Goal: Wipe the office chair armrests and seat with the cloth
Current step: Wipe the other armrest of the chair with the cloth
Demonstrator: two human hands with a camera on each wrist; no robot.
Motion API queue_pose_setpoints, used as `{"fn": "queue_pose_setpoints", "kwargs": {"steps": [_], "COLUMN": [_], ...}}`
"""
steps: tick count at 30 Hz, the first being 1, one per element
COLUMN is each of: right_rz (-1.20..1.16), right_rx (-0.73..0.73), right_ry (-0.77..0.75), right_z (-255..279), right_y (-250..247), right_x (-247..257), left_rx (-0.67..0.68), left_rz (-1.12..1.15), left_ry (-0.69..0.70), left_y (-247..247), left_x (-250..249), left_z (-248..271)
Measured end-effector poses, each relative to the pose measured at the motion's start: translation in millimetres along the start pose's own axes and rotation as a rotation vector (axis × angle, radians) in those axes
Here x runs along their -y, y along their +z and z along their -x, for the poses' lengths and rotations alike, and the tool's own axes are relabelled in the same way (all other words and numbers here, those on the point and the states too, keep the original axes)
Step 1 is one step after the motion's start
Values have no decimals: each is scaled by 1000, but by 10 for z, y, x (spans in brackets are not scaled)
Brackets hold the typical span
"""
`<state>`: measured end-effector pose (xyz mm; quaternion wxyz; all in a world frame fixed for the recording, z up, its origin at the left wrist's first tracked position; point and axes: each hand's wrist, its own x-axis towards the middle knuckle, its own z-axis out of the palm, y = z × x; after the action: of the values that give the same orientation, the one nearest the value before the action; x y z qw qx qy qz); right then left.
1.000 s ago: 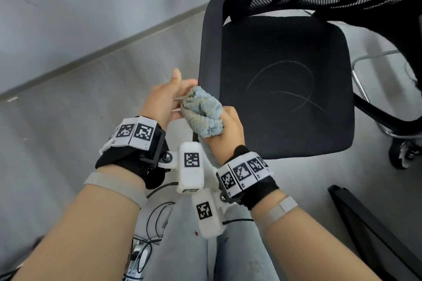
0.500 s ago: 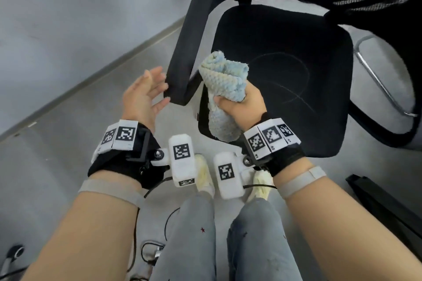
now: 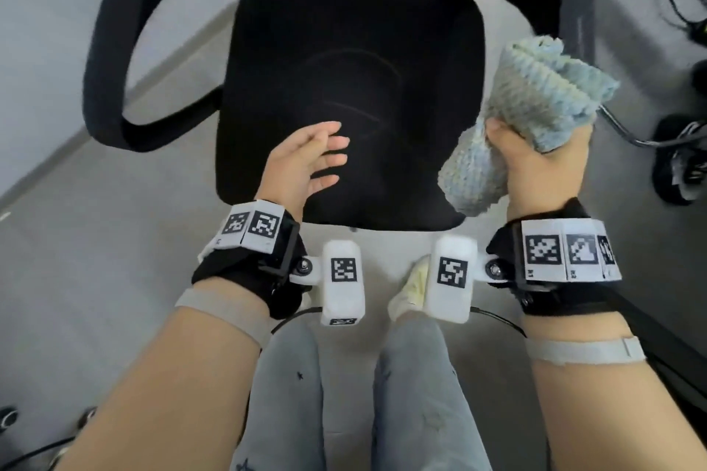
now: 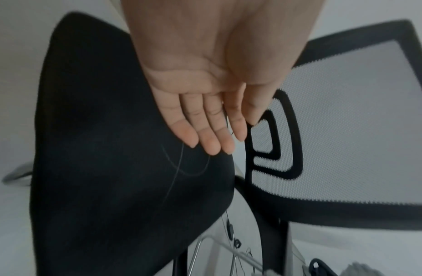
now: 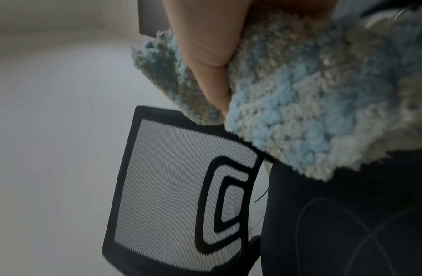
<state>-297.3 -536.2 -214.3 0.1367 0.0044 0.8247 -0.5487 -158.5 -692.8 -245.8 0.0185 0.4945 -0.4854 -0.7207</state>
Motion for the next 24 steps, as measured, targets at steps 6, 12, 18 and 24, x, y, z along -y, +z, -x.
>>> {"fn": "queue_pose_setpoints", "kwargs": {"steps": [6,12,18,24], "right_rz": [-166,-256,-250,-214], "right_rx": [29,315,322,396], "right_ry": [215,409,414,453], "right_z": [-478,-560,-409,-74], "right_y": [-797,-951,-980,-1033], "right_x": [-257,-452,-573,-651], "left_rx": [174,306,352,394], "left_rz": [-105,-303,-412,-489], "left_ry": [-32,-114,-127,-116], "left_y": [1162,1697,1659,1476], "left_x": [135,157,219,287], "left_z": [109,130,150,227]}}
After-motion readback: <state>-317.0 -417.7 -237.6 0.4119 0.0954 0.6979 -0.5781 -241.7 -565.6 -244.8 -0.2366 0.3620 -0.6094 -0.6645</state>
